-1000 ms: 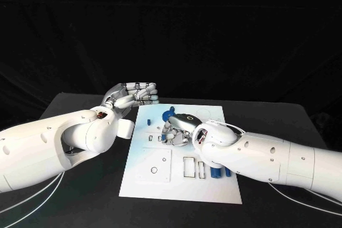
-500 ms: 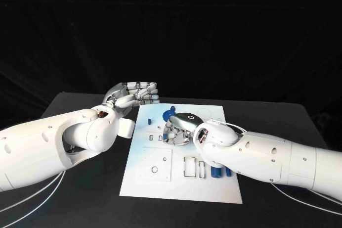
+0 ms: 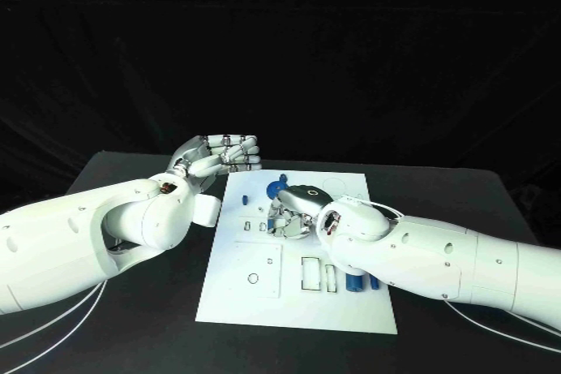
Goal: Assemble the parts on the task board
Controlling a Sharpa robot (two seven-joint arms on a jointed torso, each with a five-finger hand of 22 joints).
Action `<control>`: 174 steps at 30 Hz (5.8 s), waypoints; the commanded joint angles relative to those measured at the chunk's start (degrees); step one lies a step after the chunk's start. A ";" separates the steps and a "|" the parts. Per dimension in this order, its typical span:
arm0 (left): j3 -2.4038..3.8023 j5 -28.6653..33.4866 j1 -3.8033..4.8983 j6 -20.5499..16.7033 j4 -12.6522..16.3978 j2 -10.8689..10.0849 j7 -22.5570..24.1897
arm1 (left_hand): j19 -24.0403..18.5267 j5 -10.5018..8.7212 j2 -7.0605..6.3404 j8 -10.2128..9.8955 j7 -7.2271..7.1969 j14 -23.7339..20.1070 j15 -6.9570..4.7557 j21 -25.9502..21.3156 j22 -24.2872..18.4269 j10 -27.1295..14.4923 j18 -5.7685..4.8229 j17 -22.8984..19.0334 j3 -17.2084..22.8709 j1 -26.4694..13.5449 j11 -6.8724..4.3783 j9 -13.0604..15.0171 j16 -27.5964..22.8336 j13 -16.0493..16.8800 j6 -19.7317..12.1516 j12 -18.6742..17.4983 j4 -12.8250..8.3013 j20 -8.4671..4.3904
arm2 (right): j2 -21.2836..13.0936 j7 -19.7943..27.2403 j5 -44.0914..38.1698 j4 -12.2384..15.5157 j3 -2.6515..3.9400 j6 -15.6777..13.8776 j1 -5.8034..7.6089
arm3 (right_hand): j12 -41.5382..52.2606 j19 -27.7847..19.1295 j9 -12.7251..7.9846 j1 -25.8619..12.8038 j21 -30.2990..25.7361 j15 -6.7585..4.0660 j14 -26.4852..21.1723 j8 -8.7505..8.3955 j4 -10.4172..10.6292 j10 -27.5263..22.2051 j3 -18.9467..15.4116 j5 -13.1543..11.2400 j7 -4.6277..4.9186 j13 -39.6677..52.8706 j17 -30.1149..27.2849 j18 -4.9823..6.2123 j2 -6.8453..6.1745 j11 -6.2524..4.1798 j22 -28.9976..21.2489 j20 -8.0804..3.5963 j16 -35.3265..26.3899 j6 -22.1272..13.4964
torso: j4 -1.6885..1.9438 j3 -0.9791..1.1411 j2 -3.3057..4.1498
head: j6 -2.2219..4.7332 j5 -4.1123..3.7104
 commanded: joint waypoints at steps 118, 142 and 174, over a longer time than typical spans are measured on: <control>-1.87 -66.46 4.18 43.54 -23.14 22.27 -58.23 | 24.80 -0.35 6.64 8.89 -8.34 31.33 -11.27 53.15 44.97 18.54 -2.70 77.15 -14.16 -20.14 -9.99 18.74 74.27 55.68 8.88 55.31 1.61 -13.57 | -24.73 11.98 39.77 14.45 0.51 -3.27 7.35 | -64.27 -26.06 -4.70 6.92 -72.64 6.54 -12.43 -5.83 9.57 -12.53 -11.14 3.49 4.14 -65.05 -57.50 8.58 -1.20 5.31 -45.54 6.51 -79.98 -2.47 | -1.26 1.05 -3.44 | -2.67 1.82; -1.87 -64.58 4.14 45.02 -23.51 23.06 -58.10 | 24.26 -0.15 7.96 9.16 -8.31 31.32 -11.25 54.27 46.23 18.01 -2.78 77.17 -12.44 -14.88 -10.00 21.69 74.24 55.70 7.74 54.69 1.58 -13.47 | -24.52 11.98 40.00 14.24 0.48 -3.29 7.16 | -64.42 -26.33 -4.75 7.00 -73.09 6.72 -12.77 -5.96 9.43 -12.89 -11.08 3.72 4.31 -65.28 -57.63 8.61 -0.99 5.49 -45.95 6.71 -80.40 -2.73 | -1.29 1.14 -3.38 | -3.07 1.64; -1.89 -61.80 4.09 43.05 -24.53 23.04 -57.65 | 23.41 0.39 4.80 7.93 -7.79 31.32 -11.41 55.52 47.51 16.74 -2.80 77.23 10.43 -1.70 -10.09 26.12 74.18 53.85 5.65 51.06 -0.46 -13.75 | -24.64 11.76 40.36 14.29 0.45 -2.75 6.83 | -64.44 -26.42 -4.78 6.99 -73.35 6.80 -12.86 -6.01 9.37 -13.02 -11.07 4.32 4.39 -65.41 -57.68 8.65 -0.90 5.56 -46.22 6.84 -80.60 -2.87 | -1.26 1.20 -3.40 | -3.25 1.82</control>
